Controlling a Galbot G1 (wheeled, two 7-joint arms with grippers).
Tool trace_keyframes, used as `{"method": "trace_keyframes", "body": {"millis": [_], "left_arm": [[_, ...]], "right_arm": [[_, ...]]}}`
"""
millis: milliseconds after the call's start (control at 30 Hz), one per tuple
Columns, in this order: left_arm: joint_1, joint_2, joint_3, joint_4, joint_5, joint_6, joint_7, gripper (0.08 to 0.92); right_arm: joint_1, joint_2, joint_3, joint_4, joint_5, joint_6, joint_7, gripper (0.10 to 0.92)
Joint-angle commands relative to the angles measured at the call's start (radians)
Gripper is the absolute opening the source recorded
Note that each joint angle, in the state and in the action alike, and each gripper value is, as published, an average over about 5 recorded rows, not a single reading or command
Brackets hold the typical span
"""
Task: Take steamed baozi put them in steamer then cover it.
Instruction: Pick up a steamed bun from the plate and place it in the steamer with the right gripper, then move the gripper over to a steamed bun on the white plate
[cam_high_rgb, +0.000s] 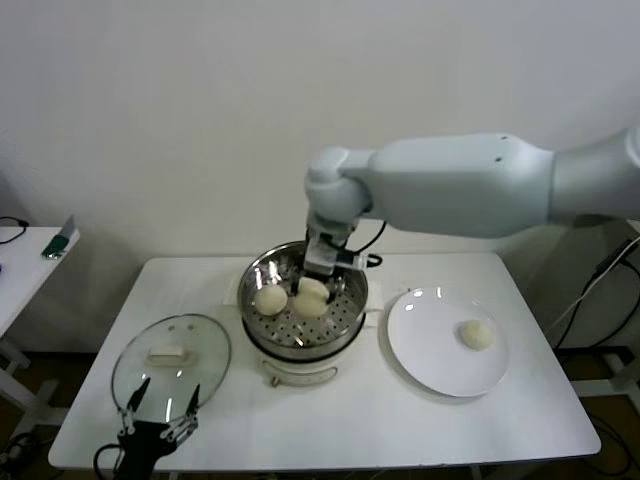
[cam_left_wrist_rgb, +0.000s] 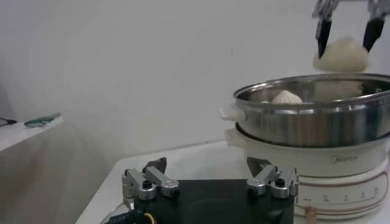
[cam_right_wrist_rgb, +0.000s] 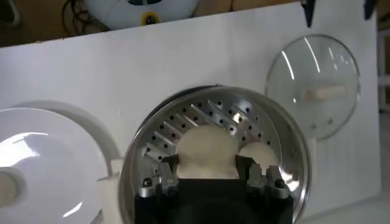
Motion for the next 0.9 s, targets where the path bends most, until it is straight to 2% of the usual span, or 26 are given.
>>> {"method": "trace_keyframes", "body": {"millis": [33,600,800,900], "left_arm": [[0.006,0.000,-0.002,-0.005,0.001,-0.003,0.000,0.823],[0.016,-0.001,-0.002,-0.007,0.004,-0.015,-0.004,0.823],[0.021,-0.001,-0.003,-0.016,0.005,-0.018,-0.005,0.823],[0.022,-0.001,-0.004,-0.018,0.005,-0.019,-0.005,0.823]], "right_arm": [[-0.145,0.104,-0.010,-0.068,-0.174,0.060,0.014,0.641],[-0.207,0.102,-0.004,-0.112,-0.231,0.033,0.111,0.656],[-0.078,0.041,0.009,-0.101,-0.120,0.053,0.061,0.798],[0.011,-0.037,-0.004,-0.102,-0.015,0.055,0.028,0.819]]}}
